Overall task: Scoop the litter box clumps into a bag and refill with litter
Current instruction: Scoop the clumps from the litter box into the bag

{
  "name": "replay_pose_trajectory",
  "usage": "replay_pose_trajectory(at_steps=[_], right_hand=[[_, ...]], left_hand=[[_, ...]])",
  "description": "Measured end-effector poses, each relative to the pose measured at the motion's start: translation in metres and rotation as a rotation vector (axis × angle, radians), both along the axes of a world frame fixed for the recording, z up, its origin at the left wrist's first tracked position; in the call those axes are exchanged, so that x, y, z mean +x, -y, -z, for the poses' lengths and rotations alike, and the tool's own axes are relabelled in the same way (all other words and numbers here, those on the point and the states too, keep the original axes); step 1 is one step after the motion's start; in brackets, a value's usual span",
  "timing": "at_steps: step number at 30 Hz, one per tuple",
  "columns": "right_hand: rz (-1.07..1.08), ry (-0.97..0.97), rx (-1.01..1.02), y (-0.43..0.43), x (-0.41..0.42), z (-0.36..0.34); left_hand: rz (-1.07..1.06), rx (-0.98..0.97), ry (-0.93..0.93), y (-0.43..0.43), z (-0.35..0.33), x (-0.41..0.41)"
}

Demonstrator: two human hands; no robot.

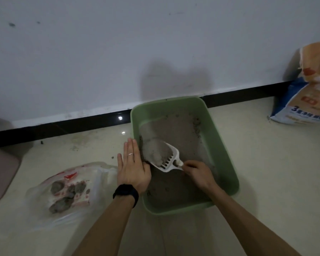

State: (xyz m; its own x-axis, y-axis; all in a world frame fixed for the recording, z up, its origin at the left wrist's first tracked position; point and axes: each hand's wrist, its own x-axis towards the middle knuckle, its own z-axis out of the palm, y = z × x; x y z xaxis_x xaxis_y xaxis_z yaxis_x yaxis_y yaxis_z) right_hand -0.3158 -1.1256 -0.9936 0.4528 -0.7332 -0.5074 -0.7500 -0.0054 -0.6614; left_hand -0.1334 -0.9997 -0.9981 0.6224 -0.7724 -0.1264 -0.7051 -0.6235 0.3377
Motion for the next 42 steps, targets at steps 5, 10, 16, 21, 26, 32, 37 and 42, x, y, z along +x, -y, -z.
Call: replay_pose_trajectory(at_steps=[5,10,16,21,26,32,37,42], right_hand=[[0.089,0.072,-0.075,-0.006,-0.011,-0.014],[0.102,0.059,-0.153,-0.010,-0.018,-0.025],[0.124,0.098,-0.193,-0.014,-0.019,-0.038],[0.111,0.081,-0.207,-0.014,-0.018,-0.045],[0.159,0.113,-0.159,-0.015,-0.014,-0.058],[0.063,0.204,-0.144,-0.029,0.023,-0.088],[-0.159,0.191,-0.143,-0.065,0.069,-0.101],[-0.513,0.006,-0.309,-0.108,0.131,-0.092]], left_hand=[[-0.004,0.067,-0.001,-0.001,-0.006,0.002],[0.003,0.107,0.018,-0.001,-0.010,0.005],[0.008,0.111,0.008,0.003,-0.011,0.005],[0.063,0.145,-0.010,0.003,-0.015,0.008],[0.237,0.168,0.007,-0.018,-0.019,0.035],[0.260,0.265,0.098,-0.071,-0.042,0.115],[0.161,0.419,0.112,-0.151,-0.047,0.171],[0.065,0.494,0.078,-0.225,-0.032,0.187]])
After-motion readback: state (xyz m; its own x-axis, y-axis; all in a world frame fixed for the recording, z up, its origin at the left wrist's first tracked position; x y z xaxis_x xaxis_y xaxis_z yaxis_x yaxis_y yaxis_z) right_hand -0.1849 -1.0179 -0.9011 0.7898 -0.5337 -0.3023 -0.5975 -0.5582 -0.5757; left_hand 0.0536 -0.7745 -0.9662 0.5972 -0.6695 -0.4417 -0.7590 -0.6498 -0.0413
